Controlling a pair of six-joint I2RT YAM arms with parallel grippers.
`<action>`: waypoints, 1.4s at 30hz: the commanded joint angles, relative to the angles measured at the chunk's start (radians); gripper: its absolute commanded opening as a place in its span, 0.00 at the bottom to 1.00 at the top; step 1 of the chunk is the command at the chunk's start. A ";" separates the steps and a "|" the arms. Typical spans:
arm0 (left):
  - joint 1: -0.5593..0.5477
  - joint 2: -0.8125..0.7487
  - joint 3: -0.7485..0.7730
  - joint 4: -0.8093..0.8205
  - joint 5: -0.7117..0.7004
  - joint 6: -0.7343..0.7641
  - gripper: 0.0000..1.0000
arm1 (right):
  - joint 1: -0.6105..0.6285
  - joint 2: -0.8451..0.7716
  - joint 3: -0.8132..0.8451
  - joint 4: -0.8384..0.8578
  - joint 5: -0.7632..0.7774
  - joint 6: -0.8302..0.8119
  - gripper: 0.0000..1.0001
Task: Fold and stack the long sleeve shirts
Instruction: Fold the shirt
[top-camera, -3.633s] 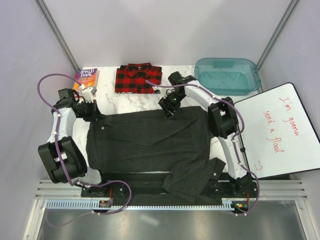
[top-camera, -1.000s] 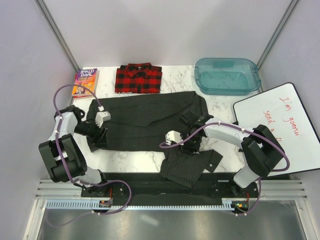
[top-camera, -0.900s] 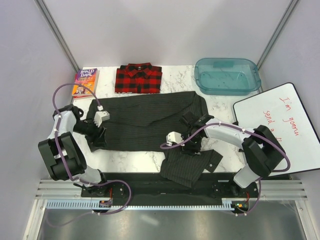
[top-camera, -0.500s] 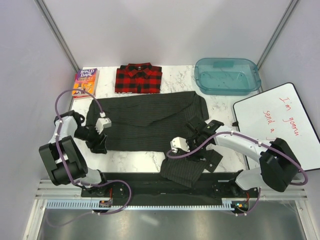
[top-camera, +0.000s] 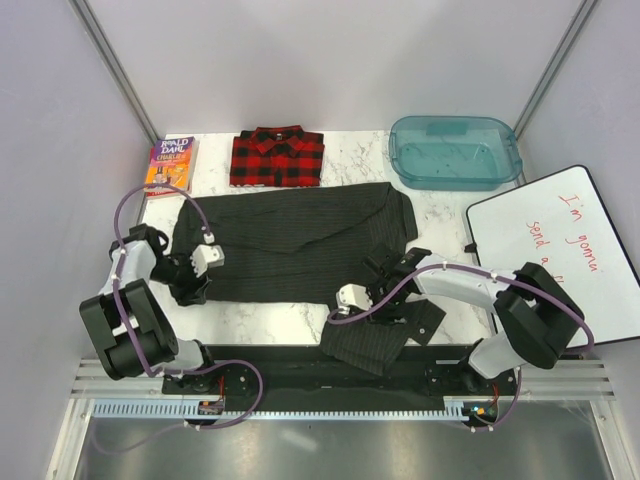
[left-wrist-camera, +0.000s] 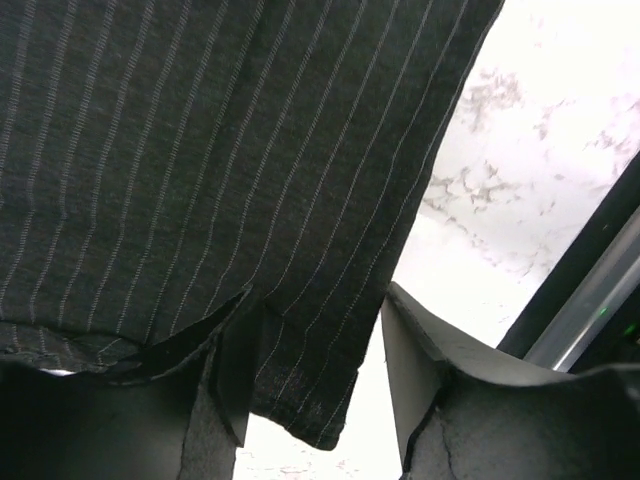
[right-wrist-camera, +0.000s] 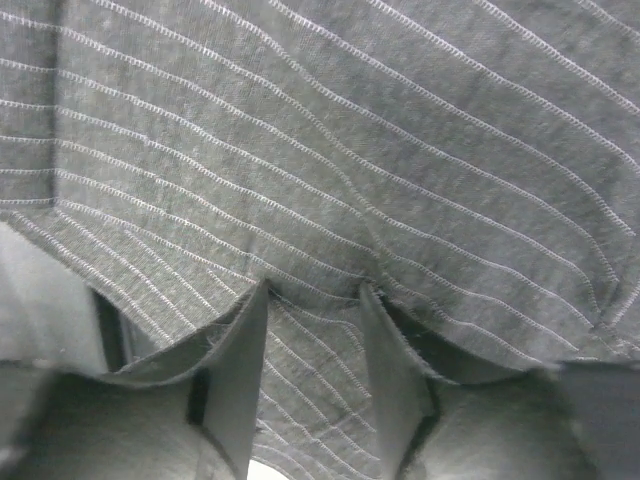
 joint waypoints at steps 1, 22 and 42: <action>0.004 -0.019 -0.047 0.060 -0.098 0.135 0.52 | 0.009 0.032 -0.013 0.058 0.017 0.009 0.40; 0.004 -0.231 -0.205 -0.010 -0.179 0.296 0.37 | -0.100 0.006 0.142 -0.100 -0.053 0.013 0.00; 0.029 -0.133 -0.123 0.048 -0.110 0.222 0.38 | -0.136 -0.031 0.203 -0.165 -0.079 0.023 0.00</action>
